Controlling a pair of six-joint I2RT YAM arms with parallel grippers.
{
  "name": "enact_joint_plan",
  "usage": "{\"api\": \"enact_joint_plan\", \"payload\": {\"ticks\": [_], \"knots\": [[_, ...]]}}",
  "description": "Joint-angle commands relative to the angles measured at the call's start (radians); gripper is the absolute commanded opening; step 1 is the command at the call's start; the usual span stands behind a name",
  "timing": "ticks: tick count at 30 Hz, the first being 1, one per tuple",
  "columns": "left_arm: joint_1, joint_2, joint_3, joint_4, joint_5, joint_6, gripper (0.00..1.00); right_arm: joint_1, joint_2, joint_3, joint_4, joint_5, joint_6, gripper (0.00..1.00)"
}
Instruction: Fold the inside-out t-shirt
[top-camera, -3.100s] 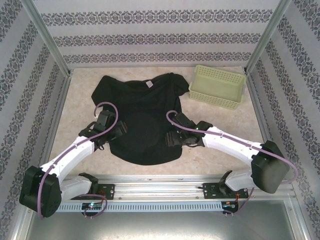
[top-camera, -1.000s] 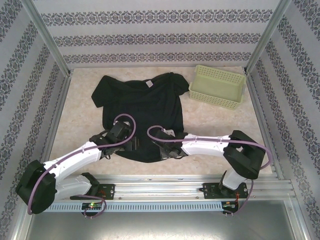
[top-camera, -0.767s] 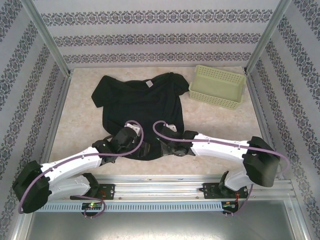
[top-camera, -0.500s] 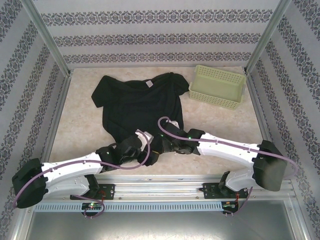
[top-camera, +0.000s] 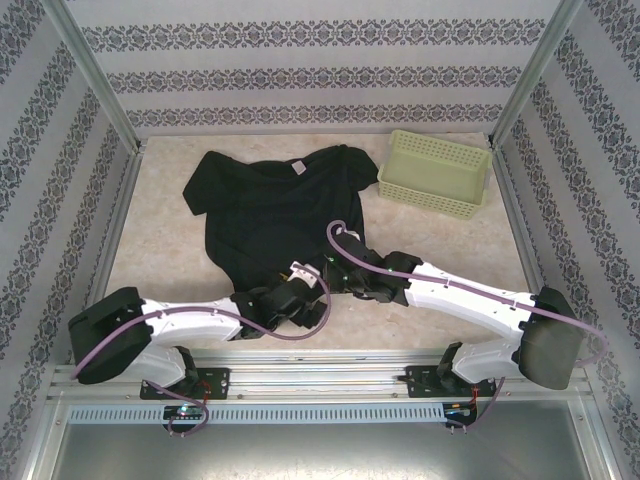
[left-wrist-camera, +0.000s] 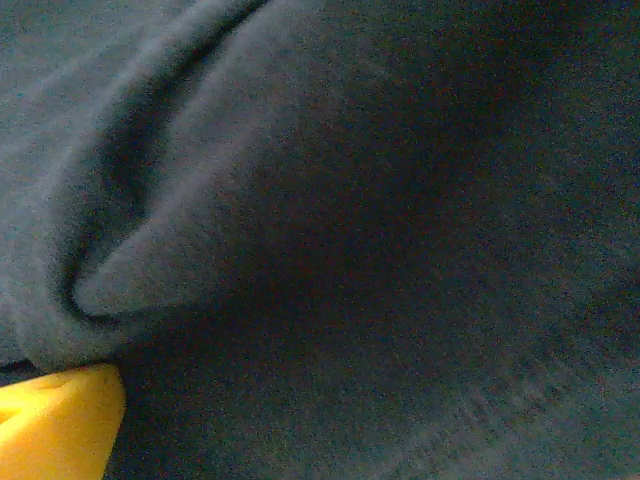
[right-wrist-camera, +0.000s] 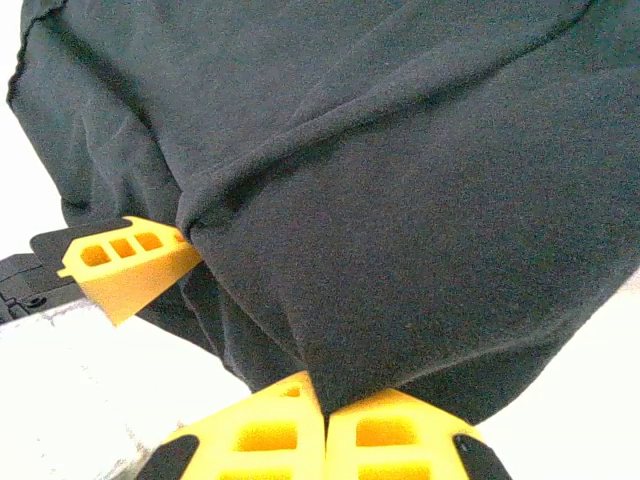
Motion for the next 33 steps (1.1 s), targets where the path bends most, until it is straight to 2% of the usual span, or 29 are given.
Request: {"api": "enact_joint_plan", "payload": {"ticks": [1,7,11,16,20,24,26,29,33], "knots": [[-0.005,0.023,0.038,-0.05,-0.169,-0.063,0.88,-0.018,-0.018,0.022,-0.015,-0.003,0.032,0.0],[0.013,-0.037,0.006,-0.046,-0.224,-0.029,0.53,-0.051,-0.019,0.029,-0.076,0.061,0.021,0.0],[0.049,-0.098,-0.02,-0.041,-0.22,-0.01,0.39,-0.066,-0.001,0.065,-0.116,0.1,-0.011,0.01],[0.094,-0.148,-0.036,-0.032,-0.178,-0.001,0.3,-0.083,0.018,0.082,-0.121,0.123,-0.035,0.02],[0.105,-0.164,-0.039,-0.012,-0.11,0.034,0.29,-0.09,0.035,0.083,-0.125,0.127,-0.044,0.04],[0.107,-0.153,-0.014,-0.048,0.023,0.077,0.48,-0.096,0.038,0.07,-0.123,0.13,-0.043,0.05],[0.107,-0.148,-0.013,-0.069,0.054,0.075,0.52,-0.098,0.036,0.064,-0.115,0.133,-0.046,0.06],[0.107,-0.145,-0.026,-0.087,0.036,0.057,0.52,-0.102,0.036,0.064,-0.111,0.133,-0.049,0.06],[0.108,-0.133,-0.025,-0.108,-0.022,0.046,0.45,-0.1,0.035,0.062,-0.113,0.134,-0.052,0.08]]}}
